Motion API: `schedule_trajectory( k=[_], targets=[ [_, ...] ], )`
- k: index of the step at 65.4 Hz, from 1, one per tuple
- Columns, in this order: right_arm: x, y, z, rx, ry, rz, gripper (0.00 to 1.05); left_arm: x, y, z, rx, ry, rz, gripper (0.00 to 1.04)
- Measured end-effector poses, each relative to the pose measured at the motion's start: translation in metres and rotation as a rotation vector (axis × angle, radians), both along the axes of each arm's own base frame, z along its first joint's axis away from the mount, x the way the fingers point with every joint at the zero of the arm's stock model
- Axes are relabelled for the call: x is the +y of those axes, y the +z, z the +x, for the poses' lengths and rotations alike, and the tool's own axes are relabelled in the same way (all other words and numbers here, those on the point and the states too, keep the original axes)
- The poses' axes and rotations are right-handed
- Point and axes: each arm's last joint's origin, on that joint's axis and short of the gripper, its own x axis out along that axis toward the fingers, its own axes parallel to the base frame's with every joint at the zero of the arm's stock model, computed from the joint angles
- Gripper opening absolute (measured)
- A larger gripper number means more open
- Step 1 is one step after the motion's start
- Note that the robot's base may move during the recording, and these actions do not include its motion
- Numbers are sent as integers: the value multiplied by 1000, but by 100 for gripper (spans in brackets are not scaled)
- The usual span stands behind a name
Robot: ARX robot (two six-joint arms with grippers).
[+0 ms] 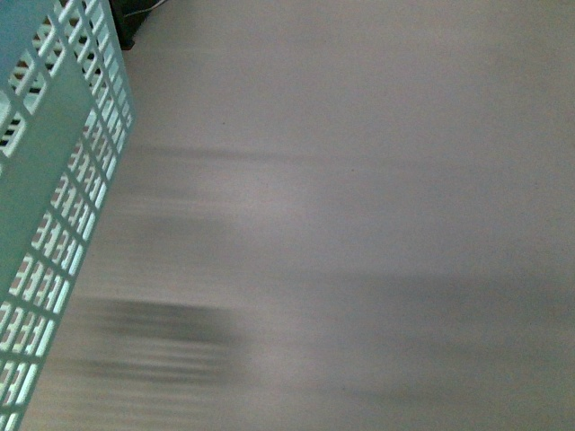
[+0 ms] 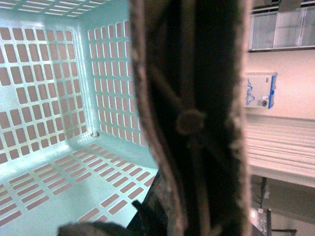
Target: Pick lemon and mango into basket
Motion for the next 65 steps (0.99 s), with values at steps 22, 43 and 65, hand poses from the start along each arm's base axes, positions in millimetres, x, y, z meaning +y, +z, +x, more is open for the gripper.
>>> schedule_trajectory(
  k=[22, 43, 65],
  targets=[
    [0, 0, 0, 0, 0, 0, 96, -2, 14, -8, -35, 18, 13, 5],
    [0, 0, 0, 0, 0, 0, 96, -2, 14, -8, -34, 13, 11, 5],
    [0, 0, 0, 0, 0, 0, 96, -2, 14, -8, -34, 13, 11, 5]
  ],
)
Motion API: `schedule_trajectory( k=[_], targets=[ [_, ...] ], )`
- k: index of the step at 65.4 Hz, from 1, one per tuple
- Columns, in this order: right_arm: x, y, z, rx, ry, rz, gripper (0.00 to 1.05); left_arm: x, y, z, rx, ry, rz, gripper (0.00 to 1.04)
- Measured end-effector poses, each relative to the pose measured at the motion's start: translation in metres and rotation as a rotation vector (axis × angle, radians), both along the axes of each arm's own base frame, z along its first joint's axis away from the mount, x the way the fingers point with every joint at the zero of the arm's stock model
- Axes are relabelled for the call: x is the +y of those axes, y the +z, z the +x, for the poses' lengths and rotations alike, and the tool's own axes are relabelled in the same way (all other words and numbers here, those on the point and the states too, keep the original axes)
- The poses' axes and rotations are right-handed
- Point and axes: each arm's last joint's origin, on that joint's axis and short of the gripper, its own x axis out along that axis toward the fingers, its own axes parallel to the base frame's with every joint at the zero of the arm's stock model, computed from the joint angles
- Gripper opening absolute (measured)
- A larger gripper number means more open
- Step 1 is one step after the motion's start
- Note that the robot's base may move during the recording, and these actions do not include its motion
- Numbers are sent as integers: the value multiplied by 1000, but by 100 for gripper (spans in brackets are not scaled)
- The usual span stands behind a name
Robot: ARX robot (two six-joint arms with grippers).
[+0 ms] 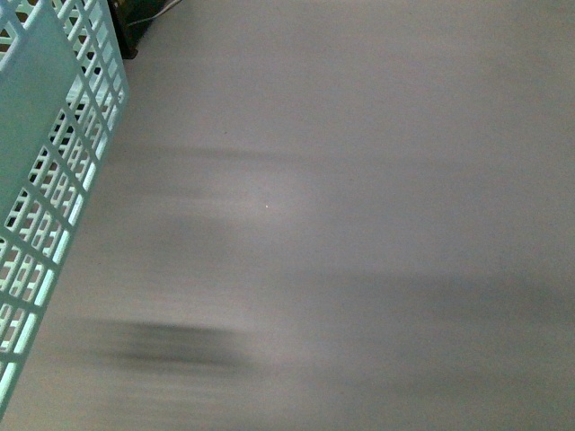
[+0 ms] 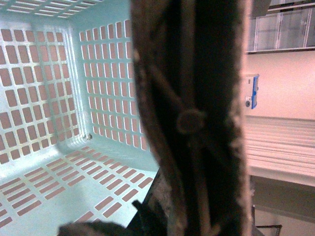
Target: Pick lemon and mango into basket
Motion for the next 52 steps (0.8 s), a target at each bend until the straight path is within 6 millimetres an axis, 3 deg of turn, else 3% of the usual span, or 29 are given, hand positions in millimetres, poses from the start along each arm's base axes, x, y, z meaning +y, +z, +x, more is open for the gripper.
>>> schedule_trajectory(
  k=[52],
  targets=[
    [0, 0, 0, 0, 0, 0, 96, 0, 0, 0, -1, 0, 0, 5]
  ],
)
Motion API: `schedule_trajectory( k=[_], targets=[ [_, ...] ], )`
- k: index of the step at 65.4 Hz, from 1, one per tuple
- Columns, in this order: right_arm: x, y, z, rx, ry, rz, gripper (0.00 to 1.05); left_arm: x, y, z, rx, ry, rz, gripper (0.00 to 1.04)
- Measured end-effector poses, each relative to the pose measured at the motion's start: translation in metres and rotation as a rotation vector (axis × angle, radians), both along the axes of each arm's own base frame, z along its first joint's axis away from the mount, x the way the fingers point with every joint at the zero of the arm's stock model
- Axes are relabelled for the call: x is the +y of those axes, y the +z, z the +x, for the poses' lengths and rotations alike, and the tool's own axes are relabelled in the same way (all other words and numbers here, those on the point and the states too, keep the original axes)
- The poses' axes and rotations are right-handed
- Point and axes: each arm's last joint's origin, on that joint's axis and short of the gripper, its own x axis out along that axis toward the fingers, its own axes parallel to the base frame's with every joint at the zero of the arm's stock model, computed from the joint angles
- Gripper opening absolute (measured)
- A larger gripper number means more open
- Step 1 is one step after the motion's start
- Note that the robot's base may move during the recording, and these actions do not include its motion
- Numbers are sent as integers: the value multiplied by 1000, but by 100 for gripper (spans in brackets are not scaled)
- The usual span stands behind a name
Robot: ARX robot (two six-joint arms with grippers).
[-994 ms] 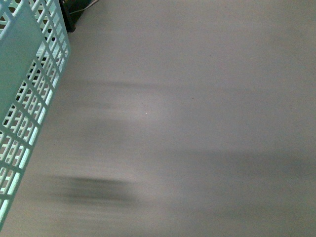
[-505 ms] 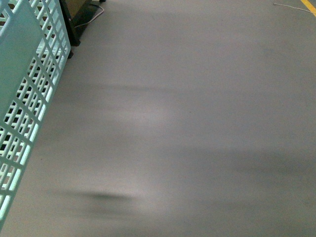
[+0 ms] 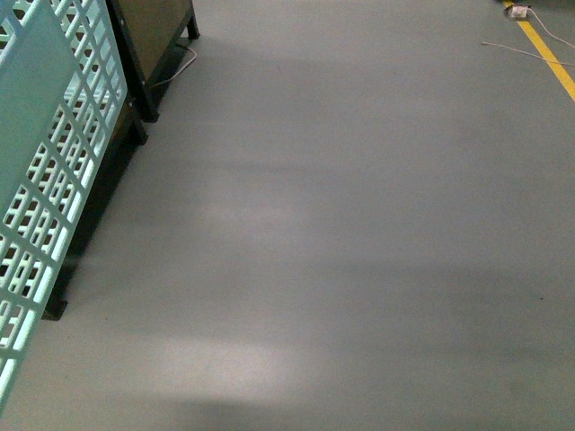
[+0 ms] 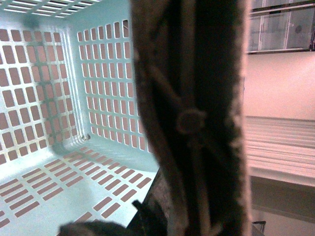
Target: Pick lemon and mango into basket
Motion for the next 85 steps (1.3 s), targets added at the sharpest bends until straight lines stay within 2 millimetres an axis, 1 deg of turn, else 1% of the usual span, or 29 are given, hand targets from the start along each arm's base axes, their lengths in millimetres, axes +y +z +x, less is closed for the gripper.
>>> schedule_trajectory(
  k=[78, 85],
  targets=[
    [0, 0, 0, 0, -3, 0, 96, 0, 1, 0, -4, -1, -3, 5],
    [0, 0, 0, -1, -3, 0, 96, -2, 1, 0, -5, -20, -10, 5]
  ],
)
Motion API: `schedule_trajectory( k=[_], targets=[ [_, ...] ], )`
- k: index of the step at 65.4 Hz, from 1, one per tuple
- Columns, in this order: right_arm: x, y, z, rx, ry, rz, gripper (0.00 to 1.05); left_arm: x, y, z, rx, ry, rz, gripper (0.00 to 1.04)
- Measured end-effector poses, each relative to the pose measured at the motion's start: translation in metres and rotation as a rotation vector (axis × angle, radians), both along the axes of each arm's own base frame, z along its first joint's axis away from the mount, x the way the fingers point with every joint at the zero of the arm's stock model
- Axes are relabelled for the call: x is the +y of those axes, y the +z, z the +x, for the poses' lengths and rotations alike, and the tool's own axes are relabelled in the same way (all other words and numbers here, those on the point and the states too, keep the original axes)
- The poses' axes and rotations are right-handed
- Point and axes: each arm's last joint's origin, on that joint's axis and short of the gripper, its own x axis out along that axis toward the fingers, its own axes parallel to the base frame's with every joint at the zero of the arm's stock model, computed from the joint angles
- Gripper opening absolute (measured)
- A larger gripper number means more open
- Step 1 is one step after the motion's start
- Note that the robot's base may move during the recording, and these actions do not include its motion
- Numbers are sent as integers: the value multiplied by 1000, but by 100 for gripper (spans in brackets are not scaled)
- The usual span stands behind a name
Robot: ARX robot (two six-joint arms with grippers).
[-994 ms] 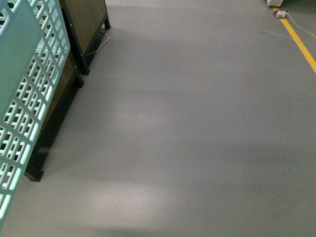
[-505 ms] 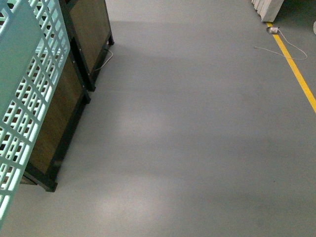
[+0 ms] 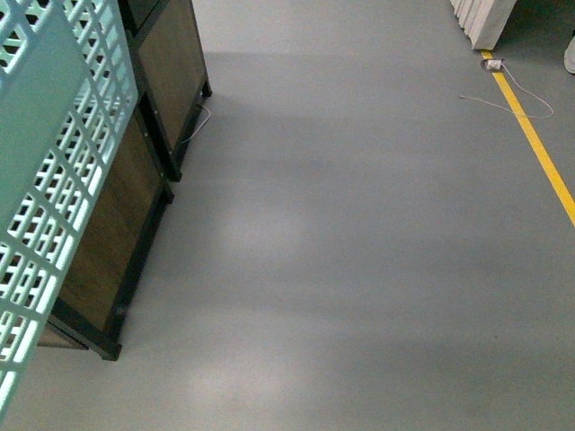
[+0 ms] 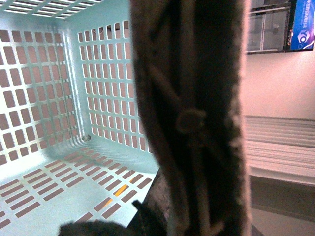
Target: Pick lemon and mango into basket
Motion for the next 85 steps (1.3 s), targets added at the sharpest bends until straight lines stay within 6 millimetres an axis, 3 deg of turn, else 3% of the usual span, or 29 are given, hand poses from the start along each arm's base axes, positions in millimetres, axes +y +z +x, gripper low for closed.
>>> schedule_trajectory(
  k=[85],
  targets=[
    [0, 0, 0, 0, 2, 0, 96, 1, 0, 0, 1, 17, 7, 5]
  ],
)
